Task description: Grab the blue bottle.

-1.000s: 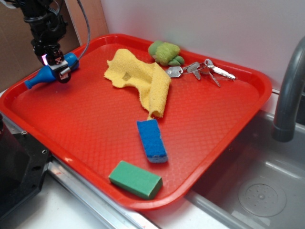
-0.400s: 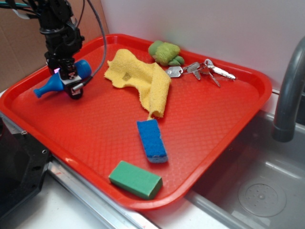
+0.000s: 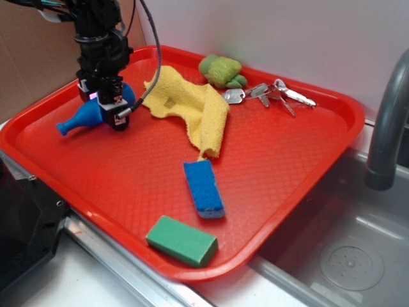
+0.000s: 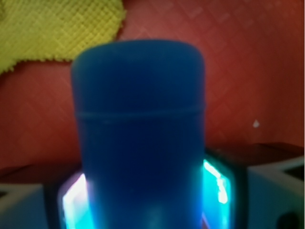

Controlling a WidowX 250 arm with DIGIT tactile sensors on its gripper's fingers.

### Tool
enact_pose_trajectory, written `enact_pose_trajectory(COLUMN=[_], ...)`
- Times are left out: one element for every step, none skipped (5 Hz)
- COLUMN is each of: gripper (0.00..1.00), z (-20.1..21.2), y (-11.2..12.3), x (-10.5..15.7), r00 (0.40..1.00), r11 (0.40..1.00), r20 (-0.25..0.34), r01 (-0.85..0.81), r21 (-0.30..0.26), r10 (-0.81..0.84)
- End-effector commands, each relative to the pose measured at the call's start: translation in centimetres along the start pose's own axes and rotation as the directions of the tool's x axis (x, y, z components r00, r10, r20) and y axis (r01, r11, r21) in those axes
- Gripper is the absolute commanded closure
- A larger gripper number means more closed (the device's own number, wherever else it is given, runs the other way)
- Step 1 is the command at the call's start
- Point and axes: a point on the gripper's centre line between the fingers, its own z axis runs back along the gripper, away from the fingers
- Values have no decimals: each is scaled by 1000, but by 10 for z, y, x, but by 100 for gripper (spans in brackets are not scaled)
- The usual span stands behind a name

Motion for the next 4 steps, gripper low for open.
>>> enact_pose_trajectory(gripper=[100,100,100,100], z=[116,167,217,227], y=[-74,-95,-97,-89], x=[-12,-25,-31,-30], r00=[951,930,930,912], r11=[964,944,947,929], r20=[176,170,180,197], r01=[-264,-331,-321,-370], r21=[44,-8,-16,20], r10=[252,327,319,359])
